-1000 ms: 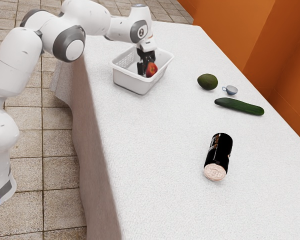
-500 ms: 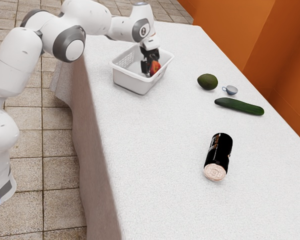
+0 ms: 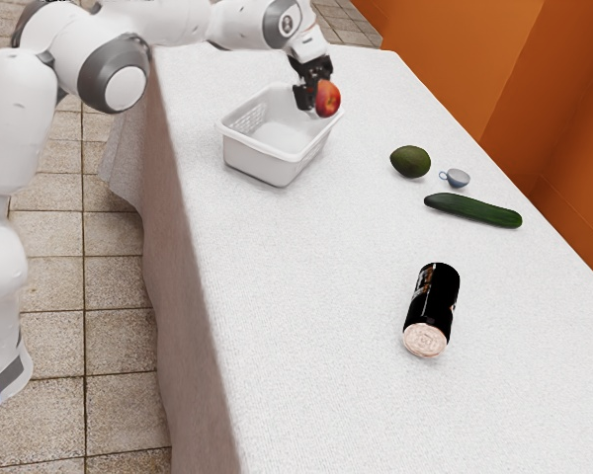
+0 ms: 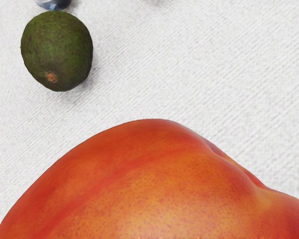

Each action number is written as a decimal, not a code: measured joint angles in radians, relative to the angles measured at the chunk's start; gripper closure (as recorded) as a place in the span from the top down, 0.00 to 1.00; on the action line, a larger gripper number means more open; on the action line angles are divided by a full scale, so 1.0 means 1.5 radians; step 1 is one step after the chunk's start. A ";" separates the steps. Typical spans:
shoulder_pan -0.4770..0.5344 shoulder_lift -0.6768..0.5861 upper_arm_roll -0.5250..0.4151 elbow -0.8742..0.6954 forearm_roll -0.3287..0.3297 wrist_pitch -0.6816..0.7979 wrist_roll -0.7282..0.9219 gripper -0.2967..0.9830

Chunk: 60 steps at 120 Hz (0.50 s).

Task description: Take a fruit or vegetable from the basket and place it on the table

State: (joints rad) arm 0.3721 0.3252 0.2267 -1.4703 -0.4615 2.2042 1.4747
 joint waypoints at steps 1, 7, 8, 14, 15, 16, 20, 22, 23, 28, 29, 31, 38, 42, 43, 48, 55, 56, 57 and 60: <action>-0.004 0.000 0.000 0.004 0.000 0.000 0.000 0.63; -0.028 0.003 0.000 0.027 -0.001 0.004 0.000 0.64; -0.032 0.003 0.000 0.029 -0.001 0.005 0.000 0.64; -0.052 0.005 -0.001 0.039 -0.002 0.011 0.000 0.64; -0.056 0.005 -0.001 0.040 -0.003 0.012 0.000 0.64; -0.059 0.005 -0.001 0.041 -0.003 0.013 0.000 0.64; -0.069 0.005 -0.002 0.043 -0.003 0.017 0.000 0.65; -0.075 0.005 -0.005 0.044 -0.003 0.018 0.000 0.67; -0.078 0.005 -0.006 0.045 -0.004 0.019 0.000 0.68; -0.088 0.006 -0.022 0.052 -0.004 0.022 0.000 0.71; -0.089 0.007 -0.024 0.053 -0.004 0.022 0.000 0.71; -0.092 0.010 -0.028 0.055 -0.006 0.023 0.001 0.72; -0.096 0.014 -0.035 0.058 -0.010 0.026 0.001 0.74; -0.097 0.015 -0.037 0.057 -0.016 0.027 0.001 0.74; -0.097 0.015 -0.037 0.057 -0.018 0.027 0.001 0.74; -0.098 0.014 -0.036 0.050 -0.029 0.028 -0.001 0.75; -0.098 0.014 -0.036 0.044 -0.037 0.029 -0.010 0.75; -0.098 0.014 -0.036 0.044 -0.038 0.029 -0.011 0.75; -0.098 0.015 -0.036 0.043 -0.039 0.029 -0.013 0.75; -0.099 0.015 -0.036 0.041 -0.041 0.029 -0.017 0.76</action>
State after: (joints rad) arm 0.2233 0.3476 0.1731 -1.4093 -0.5231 2.2482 1.4495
